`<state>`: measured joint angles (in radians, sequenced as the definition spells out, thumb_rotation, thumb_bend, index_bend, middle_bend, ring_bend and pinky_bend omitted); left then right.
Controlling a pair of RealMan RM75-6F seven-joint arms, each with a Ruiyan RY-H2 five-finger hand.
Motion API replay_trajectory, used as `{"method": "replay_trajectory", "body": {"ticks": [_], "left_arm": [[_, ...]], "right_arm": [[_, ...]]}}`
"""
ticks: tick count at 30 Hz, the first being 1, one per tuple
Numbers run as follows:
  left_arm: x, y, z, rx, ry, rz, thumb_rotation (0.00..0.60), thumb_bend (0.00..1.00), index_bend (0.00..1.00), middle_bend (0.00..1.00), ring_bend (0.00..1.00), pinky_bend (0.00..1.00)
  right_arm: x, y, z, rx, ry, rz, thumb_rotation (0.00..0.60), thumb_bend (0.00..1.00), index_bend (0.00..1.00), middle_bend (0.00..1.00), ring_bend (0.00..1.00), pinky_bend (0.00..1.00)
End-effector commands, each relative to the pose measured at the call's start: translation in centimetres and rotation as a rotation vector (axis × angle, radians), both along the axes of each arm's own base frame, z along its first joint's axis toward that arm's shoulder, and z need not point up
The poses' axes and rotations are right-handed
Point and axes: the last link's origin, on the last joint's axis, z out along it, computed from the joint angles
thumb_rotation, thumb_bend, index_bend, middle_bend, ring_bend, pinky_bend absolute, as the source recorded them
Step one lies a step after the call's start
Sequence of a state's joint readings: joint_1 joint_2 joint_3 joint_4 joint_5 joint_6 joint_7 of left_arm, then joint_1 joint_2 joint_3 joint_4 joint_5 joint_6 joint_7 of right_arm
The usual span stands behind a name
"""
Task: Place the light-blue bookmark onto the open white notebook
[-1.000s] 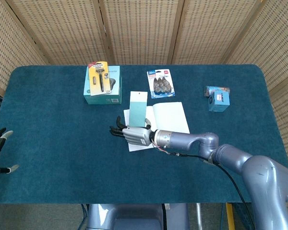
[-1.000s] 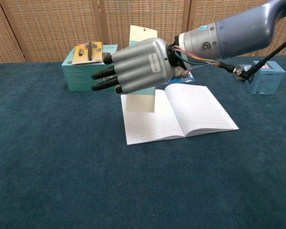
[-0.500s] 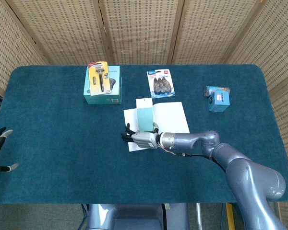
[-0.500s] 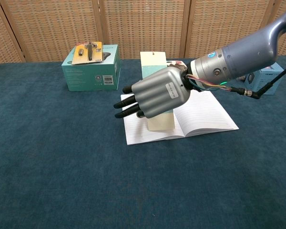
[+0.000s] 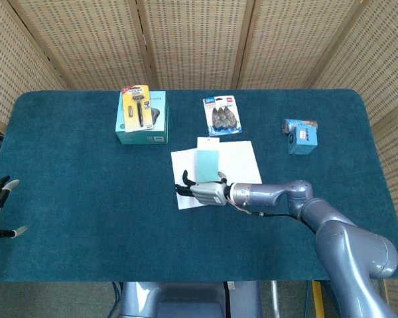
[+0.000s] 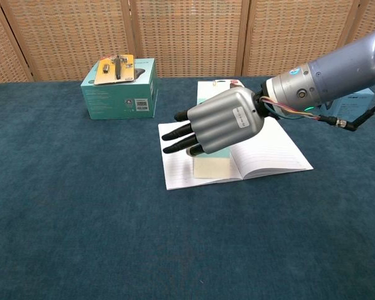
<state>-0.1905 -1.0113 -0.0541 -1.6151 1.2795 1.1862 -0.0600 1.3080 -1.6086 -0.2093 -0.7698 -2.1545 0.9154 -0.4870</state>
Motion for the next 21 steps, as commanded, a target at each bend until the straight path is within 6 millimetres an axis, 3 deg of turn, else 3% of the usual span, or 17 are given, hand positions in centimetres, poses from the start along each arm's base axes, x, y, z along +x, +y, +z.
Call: {"method": "replay_trajectory", "body": {"ticks": [1,6,9,12,13,17,19,21], "left_arm": [[0.0,0.0,0.0,-0.001,0.001,0.000,0.600,0.00,0.00,0.00,0.00,0.00],[0.1,0.0,-0.1,-0.003,0.001,-0.005,0.600,0.00,0.00,0.00,0.00,0.00],[0.2,-0.1,-0.1,-0.004,-0.002,-0.007,0.600,0.00,0.00,0.00,0.00,0.00],[0.1,-0.1,-0.1,-0.006,-0.004,-0.006,0.600,0.00,0.00,0.00,0.00,0.00],[0.1,-0.1,0.0,-0.006,-0.005,-0.005,0.600,0.00,0.00,0.00,0.00,0.00],[0.0,-0.1,0.0,-0.007,-0.010,-0.004,0.600,0.00,0.00,0.00,0.00,0.00],[0.1,-0.1,0.0,-0.010,-0.011,-0.006,0.600,0.00,0.00,0.00,0.00,0.00],[0.1,0.0,-0.1,-0.016,-0.013,-0.008,0.600,0.00,0.00,0.00,0.00,0.00]], "right_arm": [[-0.2,-0.1,0.5,-0.012,-0.015,-0.013,0.600,0.00,0.00,0.00,0.00,0.18],[-0.6,-0.1,1.1,-0.023,-0.029,-0.021,0.600,0.01,0.00,0.00,0.00,0.17],[-0.6,-0.1,1.8,-0.029,-0.062,-0.029,0.600,0.08,0.00,0.00,0.00,0.17],[-0.5,-0.2,3.0,-0.026,-0.171,-0.109,0.600,0.34,0.00,0.00,0.00,0.17],[-0.5,-0.1,3.4,-0.019,-0.216,-0.151,0.600,0.47,0.00,0.00,0.00,0.17],[-1.2,0.6,5.0,0.089,-0.529,-0.501,0.600,0.89,0.00,0.00,0.00,0.17],[-1.9,1.0,5.4,0.139,-0.640,-0.651,0.600,0.97,0.00,0.00,0.00,0.17],[-2.6,1.1,5.8,0.164,-0.722,-0.795,0.600,1.00,0.00,0.00,0.00,0.17]]}}
